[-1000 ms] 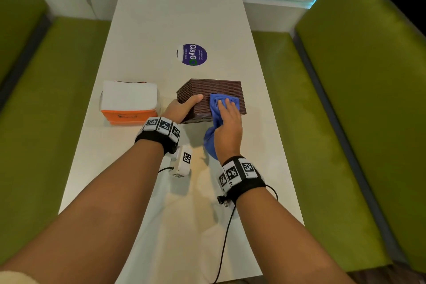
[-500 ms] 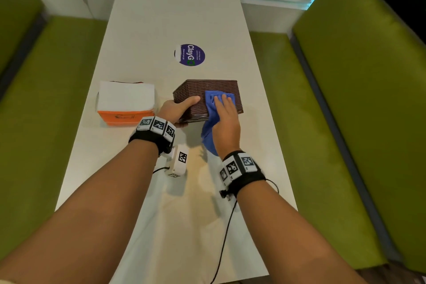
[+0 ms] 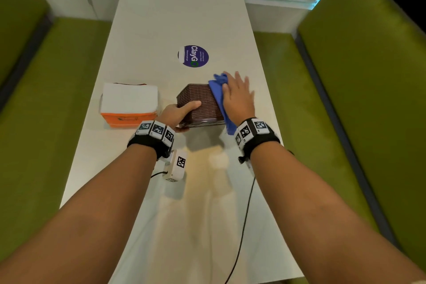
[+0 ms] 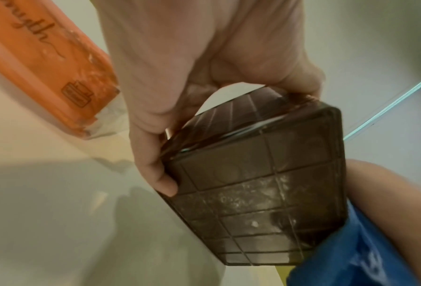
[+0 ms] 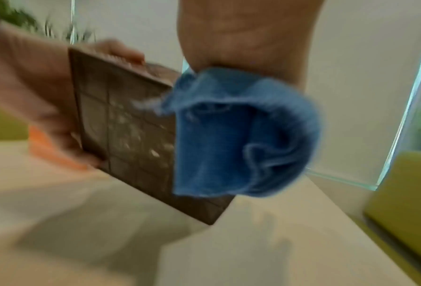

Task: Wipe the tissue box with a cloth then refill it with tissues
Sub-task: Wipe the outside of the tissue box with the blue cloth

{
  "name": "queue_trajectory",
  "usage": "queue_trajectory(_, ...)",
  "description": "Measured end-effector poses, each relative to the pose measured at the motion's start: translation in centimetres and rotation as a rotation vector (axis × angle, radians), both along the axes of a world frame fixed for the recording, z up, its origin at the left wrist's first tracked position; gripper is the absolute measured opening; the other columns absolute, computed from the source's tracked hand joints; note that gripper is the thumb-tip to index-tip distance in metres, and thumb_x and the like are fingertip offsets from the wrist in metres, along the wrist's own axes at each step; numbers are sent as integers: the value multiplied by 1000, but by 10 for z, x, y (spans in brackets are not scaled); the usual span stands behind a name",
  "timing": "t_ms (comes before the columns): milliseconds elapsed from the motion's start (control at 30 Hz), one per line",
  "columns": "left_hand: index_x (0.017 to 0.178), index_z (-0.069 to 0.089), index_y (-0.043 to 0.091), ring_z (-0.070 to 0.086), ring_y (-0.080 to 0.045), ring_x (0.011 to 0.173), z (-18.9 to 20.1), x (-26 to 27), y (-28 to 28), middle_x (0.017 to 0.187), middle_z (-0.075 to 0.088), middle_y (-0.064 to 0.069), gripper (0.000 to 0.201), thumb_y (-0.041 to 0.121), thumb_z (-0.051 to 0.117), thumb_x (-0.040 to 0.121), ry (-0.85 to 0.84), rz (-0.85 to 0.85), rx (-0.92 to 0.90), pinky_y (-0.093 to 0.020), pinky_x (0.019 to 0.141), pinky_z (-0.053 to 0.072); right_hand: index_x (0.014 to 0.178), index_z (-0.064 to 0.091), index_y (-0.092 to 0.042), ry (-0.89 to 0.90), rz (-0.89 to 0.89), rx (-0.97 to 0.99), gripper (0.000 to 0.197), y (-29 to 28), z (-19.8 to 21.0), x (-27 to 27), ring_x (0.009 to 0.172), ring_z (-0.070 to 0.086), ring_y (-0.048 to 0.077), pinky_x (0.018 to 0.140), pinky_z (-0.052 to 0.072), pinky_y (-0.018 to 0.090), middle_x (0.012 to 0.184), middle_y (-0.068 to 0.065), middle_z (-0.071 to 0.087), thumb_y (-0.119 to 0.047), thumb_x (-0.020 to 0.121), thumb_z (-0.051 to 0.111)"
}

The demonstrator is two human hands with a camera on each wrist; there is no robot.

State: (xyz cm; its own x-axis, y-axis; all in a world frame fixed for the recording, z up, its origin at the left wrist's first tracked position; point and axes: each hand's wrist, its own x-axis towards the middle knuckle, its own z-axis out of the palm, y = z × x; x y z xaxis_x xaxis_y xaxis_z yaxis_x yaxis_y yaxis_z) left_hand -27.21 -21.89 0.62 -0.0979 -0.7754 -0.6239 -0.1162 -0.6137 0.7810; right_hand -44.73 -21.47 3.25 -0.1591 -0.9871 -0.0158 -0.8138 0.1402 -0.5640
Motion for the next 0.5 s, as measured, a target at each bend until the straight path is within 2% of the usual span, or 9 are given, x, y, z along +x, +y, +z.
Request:
queue_trajectory(67,111,56,8,60,-23,96,1,-1,0,109,63,-10,53,46,71,78,-11,-1,-14,-40,84,55,147,26,-23,-45,-137,48,46,-8,-5,-4,148,7,32,119,10,52,159,7,16,-29,102,23)
queue_trajectory(133,105,59,9,60,-23,94,2,-4,-1,105,64,-10,49,49,70,78,-32,3,-30,-40,85,55,146,29,-18,1,-160,17,46,-10,-5,10,146,14,34,119,15,48,157,10,21,-26,102,23)
queue_trajectory(200,98,60,11,61,-24,94,3,-6,-3,105,65,-11,47,52,69,77,-51,1,-41,-41,87,55,145,32,-16,70,-33,-83,45,-5,-5,33,145,18,33,120,15,45,156,11,26,-23,101,24)
queue_trajectory(267,104,59,9,61,-24,95,3,-5,-3,107,65,-11,52,52,69,77,-53,-3,-35,-39,84,56,147,28,-19,117,97,-128,47,4,-5,44,146,15,33,120,13,45,157,10,24,-24,101,25)
queue_trajectory(333,113,58,6,60,-24,97,3,-4,-4,111,64,-12,57,49,70,78,-39,-17,-26,-38,81,56,149,21,-24,203,92,-126,48,7,-6,37,148,6,32,119,9,50,159,6,18,-27,101,24)
queue_trajectory(433,116,57,7,60,-23,98,3,-2,-4,112,64,-11,55,47,68,80,-27,-49,-28,-39,85,55,150,18,-29,151,-175,-42,49,3,-10,8,148,0,33,117,8,56,160,3,13,-27,101,25)
queue_trajectory(500,112,57,10,60,-21,98,5,-2,-5,110,64,-8,51,48,67,81,-30,-66,-41,-38,86,54,150,17,-25,81,-334,19,49,0,-11,-6,147,4,36,116,14,56,159,7,16,-25,102,25)
